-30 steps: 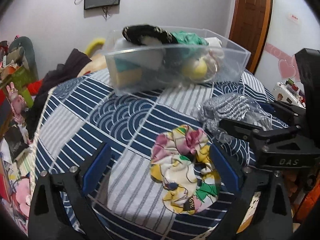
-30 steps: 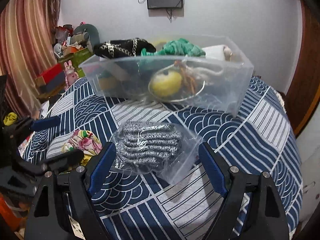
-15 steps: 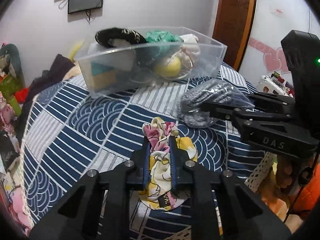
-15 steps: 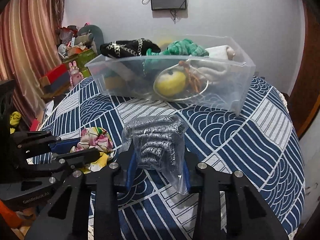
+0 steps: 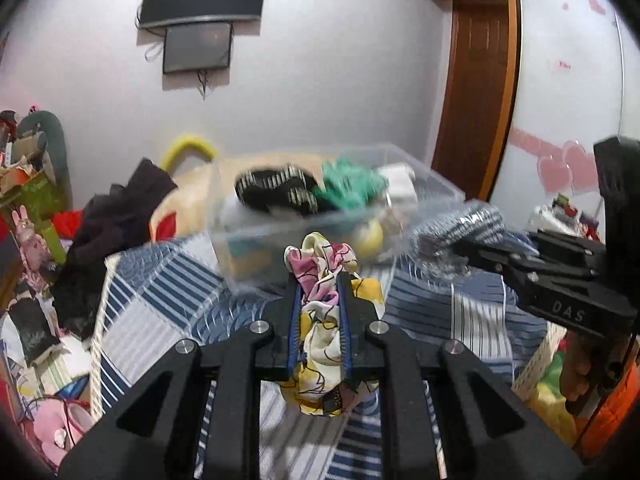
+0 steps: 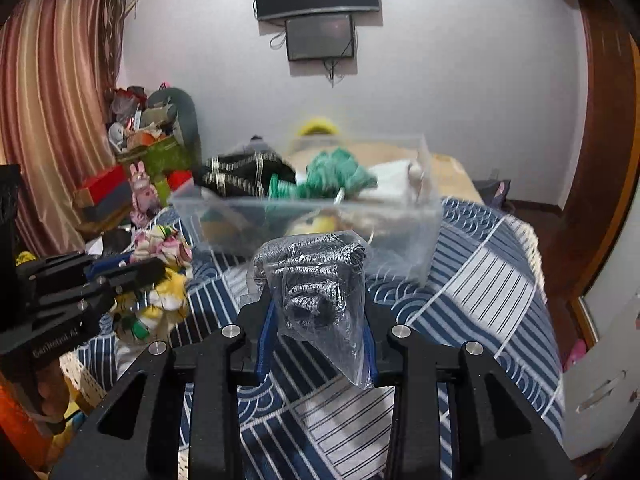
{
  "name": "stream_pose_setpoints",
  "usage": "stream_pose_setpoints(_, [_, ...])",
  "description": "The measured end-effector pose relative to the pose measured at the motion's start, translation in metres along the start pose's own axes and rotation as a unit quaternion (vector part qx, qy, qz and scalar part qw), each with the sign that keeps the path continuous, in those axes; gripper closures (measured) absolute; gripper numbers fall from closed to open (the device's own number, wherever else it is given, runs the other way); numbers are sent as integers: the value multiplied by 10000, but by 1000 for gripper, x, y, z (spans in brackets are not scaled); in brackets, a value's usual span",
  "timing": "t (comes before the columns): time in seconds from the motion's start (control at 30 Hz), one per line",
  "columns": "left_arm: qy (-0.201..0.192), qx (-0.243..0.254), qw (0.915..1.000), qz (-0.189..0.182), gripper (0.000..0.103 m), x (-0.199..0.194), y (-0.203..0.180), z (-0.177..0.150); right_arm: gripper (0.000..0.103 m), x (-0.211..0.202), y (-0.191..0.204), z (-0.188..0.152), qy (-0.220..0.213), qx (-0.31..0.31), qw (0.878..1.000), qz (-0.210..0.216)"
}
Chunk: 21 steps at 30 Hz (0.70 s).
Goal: Organize soft objects
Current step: 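Drop the floral cloth into the box with the left gripper while the right drops the bagged item in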
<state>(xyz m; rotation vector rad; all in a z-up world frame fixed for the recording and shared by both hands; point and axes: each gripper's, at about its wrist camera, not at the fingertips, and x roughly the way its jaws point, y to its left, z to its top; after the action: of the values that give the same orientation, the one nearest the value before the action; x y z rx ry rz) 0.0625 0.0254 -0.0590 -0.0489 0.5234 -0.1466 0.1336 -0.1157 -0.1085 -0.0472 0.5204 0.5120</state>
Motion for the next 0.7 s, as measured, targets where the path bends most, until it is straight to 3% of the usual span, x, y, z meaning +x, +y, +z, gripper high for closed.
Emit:
stream_pose_setpoints(0.43, [-696, -131, 9975, 50, 87, -7, 7, 59, 72, -12, -4, 48, -736, -63, 9970, -252])
stream_pose_setpoints(0.7, [-657, -273, 9973, 157, 87, 20, 15, 76, 72, -4, -4, 65, -920, -37, 9953, -301])
